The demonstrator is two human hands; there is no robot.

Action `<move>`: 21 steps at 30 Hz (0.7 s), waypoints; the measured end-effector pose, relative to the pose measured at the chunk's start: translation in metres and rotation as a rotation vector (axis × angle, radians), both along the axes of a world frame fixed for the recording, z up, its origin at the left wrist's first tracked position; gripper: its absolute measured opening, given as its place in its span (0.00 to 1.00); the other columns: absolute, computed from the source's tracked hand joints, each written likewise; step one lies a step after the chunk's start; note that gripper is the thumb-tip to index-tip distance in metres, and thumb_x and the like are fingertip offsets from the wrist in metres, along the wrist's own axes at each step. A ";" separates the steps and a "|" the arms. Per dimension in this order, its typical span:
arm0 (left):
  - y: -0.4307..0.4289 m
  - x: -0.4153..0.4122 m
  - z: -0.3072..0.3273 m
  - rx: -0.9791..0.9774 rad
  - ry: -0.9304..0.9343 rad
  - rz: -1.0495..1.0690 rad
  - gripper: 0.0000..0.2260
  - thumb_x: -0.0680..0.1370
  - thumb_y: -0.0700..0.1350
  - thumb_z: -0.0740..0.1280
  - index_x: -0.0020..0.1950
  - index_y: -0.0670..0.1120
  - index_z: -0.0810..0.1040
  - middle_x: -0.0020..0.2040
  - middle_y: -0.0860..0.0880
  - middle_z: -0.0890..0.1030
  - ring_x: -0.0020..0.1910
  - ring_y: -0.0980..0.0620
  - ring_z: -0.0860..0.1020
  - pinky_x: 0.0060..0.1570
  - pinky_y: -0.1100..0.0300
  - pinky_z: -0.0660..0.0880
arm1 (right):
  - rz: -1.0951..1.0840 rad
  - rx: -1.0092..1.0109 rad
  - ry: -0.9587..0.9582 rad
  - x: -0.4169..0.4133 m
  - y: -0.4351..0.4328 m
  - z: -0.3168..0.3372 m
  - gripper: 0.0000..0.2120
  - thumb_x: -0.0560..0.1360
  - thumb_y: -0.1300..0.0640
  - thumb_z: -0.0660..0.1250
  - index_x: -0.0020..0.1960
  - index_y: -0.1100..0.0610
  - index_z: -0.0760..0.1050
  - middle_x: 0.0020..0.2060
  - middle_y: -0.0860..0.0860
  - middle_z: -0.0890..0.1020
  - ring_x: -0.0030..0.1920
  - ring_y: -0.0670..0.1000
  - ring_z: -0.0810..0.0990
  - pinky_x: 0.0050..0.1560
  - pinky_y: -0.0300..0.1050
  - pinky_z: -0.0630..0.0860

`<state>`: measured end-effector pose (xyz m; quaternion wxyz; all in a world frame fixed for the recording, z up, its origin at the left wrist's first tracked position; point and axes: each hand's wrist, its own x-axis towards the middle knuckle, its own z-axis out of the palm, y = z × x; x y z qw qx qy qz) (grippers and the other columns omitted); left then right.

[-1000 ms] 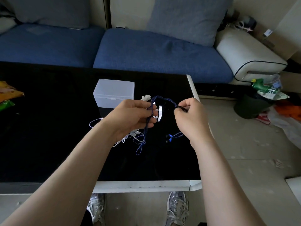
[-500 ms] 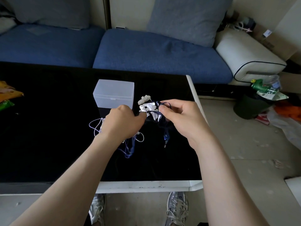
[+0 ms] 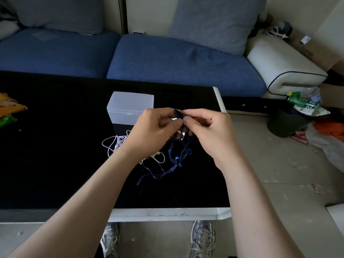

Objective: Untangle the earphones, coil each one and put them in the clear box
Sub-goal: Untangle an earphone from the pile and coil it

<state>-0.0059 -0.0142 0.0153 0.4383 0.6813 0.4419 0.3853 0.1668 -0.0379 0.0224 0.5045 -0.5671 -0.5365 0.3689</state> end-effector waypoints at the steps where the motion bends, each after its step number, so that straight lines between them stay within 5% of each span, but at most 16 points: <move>1: 0.000 0.000 0.000 -0.036 -0.041 -0.006 0.10 0.85 0.39 0.67 0.63 0.45 0.84 0.46 0.46 0.89 0.47 0.48 0.88 0.53 0.54 0.84 | -0.018 -0.011 0.001 0.001 0.000 0.000 0.08 0.78 0.63 0.76 0.52 0.51 0.88 0.37 0.49 0.88 0.38 0.44 0.86 0.46 0.40 0.83; 3: 0.000 0.001 0.001 -0.095 -0.117 0.007 0.10 0.85 0.40 0.68 0.65 0.46 0.83 0.48 0.44 0.89 0.48 0.45 0.88 0.53 0.48 0.85 | -0.058 -0.046 0.008 0.002 0.001 -0.001 0.05 0.77 0.61 0.78 0.51 0.54 0.88 0.39 0.51 0.89 0.41 0.48 0.89 0.48 0.45 0.85; 6: 0.003 0.001 0.000 -0.077 -0.117 0.092 0.05 0.82 0.46 0.73 0.54 0.47 0.86 0.48 0.44 0.87 0.48 0.40 0.87 0.52 0.43 0.85 | -0.118 -0.060 -0.003 0.004 0.003 -0.004 0.03 0.78 0.60 0.76 0.50 0.53 0.88 0.41 0.51 0.89 0.45 0.51 0.89 0.52 0.48 0.85; 12: 0.010 0.005 -0.006 -0.138 -0.137 0.146 0.18 0.76 0.60 0.68 0.50 0.44 0.80 0.45 0.29 0.80 0.41 0.34 0.81 0.53 0.25 0.77 | -0.110 -0.195 0.242 0.000 0.006 -0.002 0.06 0.85 0.61 0.66 0.55 0.53 0.81 0.45 0.54 0.89 0.46 0.52 0.90 0.45 0.43 0.83; 14: 0.010 0.008 -0.007 -0.147 -0.157 0.135 0.13 0.77 0.55 0.67 0.51 0.46 0.80 0.41 0.31 0.80 0.40 0.30 0.80 0.51 0.26 0.79 | -0.076 -0.226 0.252 -0.001 0.005 0.000 0.08 0.85 0.62 0.65 0.56 0.52 0.82 0.45 0.53 0.89 0.43 0.50 0.89 0.42 0.42 0.82; 16: 0.010 0.008 -0.006 -0.162 -0.191 0.137 0.07 0.82 0.45 0.65 0.53 0.44 0.80 0.37 0.39 0.80 0.40 0.37 0.81 0.51 0.30 0.82 | -0.016 -0.279 0.209 -0.001 0.005 0.003 0.12 0.85 0.63 0.62 0.55 0.52 0.83 0.40 0.50 0.87 0.38 0.47 0.86 0.38 0.40 0.78; 21: 0.009 0.006 -0.005 -0.190 -0.227 0.098 0.03 0.85 0.38 0.65 0.55 0.42 0.78 0.46 0.38 0.80 0.40 0.43 0.83 0.43 0.47 0.86 | 0.128 -0.392 0.292 -0.001 0.005 0.007 0.15 0.76 0.57 0.60 0.47 0.52 0.86 0.32 0.51 0.75 0.33 0.51 0.76 0.45 0.51 0.68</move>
